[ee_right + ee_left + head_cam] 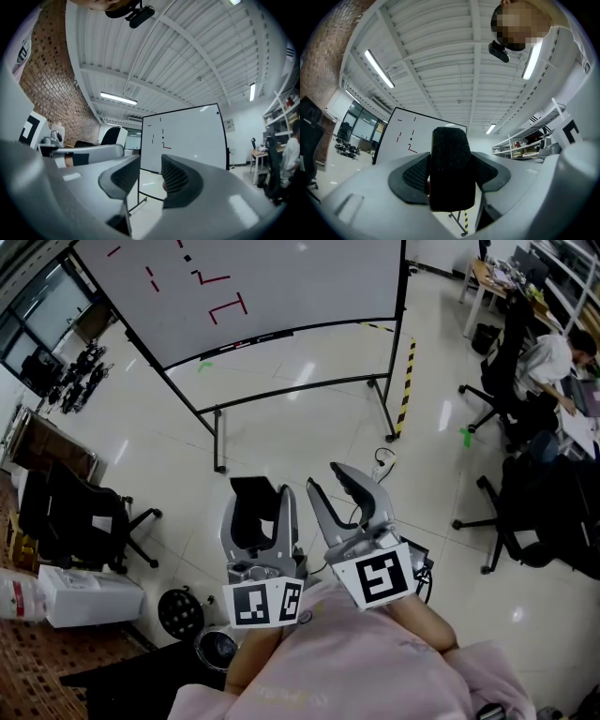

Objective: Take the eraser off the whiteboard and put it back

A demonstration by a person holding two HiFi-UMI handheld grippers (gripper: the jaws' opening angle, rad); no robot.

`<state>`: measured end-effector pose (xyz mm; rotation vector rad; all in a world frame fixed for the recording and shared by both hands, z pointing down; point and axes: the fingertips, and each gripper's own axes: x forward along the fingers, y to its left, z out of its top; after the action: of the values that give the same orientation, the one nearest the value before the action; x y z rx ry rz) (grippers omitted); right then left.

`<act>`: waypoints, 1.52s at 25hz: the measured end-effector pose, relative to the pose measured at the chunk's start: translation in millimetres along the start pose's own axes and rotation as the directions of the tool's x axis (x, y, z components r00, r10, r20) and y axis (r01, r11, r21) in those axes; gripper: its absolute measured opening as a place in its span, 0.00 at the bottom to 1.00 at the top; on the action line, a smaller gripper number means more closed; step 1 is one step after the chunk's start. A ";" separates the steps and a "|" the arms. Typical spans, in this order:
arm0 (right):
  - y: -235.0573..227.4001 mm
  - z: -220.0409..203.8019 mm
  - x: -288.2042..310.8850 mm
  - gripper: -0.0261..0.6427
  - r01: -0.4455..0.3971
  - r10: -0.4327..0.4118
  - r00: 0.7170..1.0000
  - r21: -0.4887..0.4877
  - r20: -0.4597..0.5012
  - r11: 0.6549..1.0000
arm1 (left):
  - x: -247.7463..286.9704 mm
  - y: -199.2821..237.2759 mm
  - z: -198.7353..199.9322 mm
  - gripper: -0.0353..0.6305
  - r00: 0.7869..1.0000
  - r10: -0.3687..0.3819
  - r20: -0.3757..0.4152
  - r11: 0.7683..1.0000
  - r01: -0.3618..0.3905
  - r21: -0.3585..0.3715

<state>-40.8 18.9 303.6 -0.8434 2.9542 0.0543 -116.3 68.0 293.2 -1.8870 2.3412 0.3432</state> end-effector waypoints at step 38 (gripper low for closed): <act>-20.0 -8.7 -16.6 0.25 -0.019 0.019 1.000 0.036 -0.005 0.999 | -4.9 -15.0 -10.5 0.46 0.998 0.061 -0.036 0.998 -0.061 0.001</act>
<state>-16.6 10.2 313.2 -0.8120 2.9588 -0.0001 -100.1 67.0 303.0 -1.8405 2.4258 0.3181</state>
